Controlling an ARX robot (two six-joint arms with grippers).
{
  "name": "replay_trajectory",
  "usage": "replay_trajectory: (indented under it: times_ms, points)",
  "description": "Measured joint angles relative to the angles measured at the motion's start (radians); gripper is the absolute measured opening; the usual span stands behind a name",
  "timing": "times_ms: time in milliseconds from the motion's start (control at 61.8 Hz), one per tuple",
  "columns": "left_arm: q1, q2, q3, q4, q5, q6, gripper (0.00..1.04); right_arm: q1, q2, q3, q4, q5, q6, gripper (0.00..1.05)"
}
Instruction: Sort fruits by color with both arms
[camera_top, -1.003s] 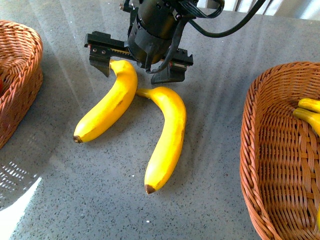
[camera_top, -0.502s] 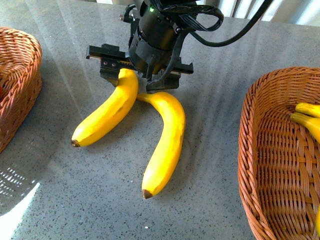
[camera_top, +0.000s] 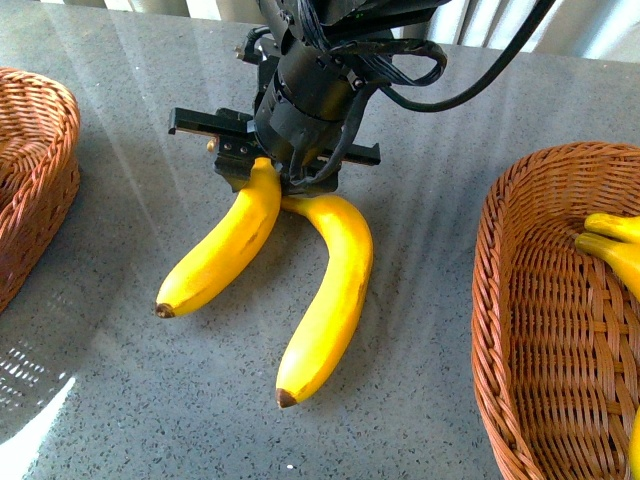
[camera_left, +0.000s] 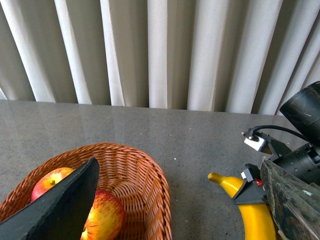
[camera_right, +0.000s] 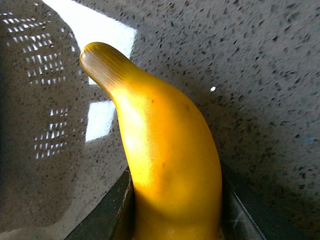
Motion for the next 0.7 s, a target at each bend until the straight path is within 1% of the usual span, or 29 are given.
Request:
replay_trajectory:
  times_ms: [146,210,259,405,599,696]
  points:
    - [0.0,0.0,0.0,0.0,0.0,0.0,0.96,-0.017,-0.048,-0.064,0.05,-0.029,0.013,0.35]
    - [0.0,0.0,0.0,0.0,0.0,0.0,0.96,-0.032,-0.085,-0.101,0.074,-0.019,0.007,0.35]
    - [0.0,0.0,0.0,0.0,0.0,0.0,0.96,-0.046,-0.121,-0.13,0.095,0.008,-0.02,0.35]
    - [0.0,0.0,0.0,0.0,0.0,0.0,0.96,-0.1,-0.232,-0.2,0.14,-0.003,-0.082,0.35]
    - [0.0,0.0,0.0,0.0,0.0,0.0,0.96,-0.226,-0.446,-0.368,0.22,-0.056,-0.172,0.35]
    - [0.0,0.0,0.0,0.0,0.0,0.0,0.96,-0.328,-0.588,-0.524,0.256,-0.096,-0.241,0.35]
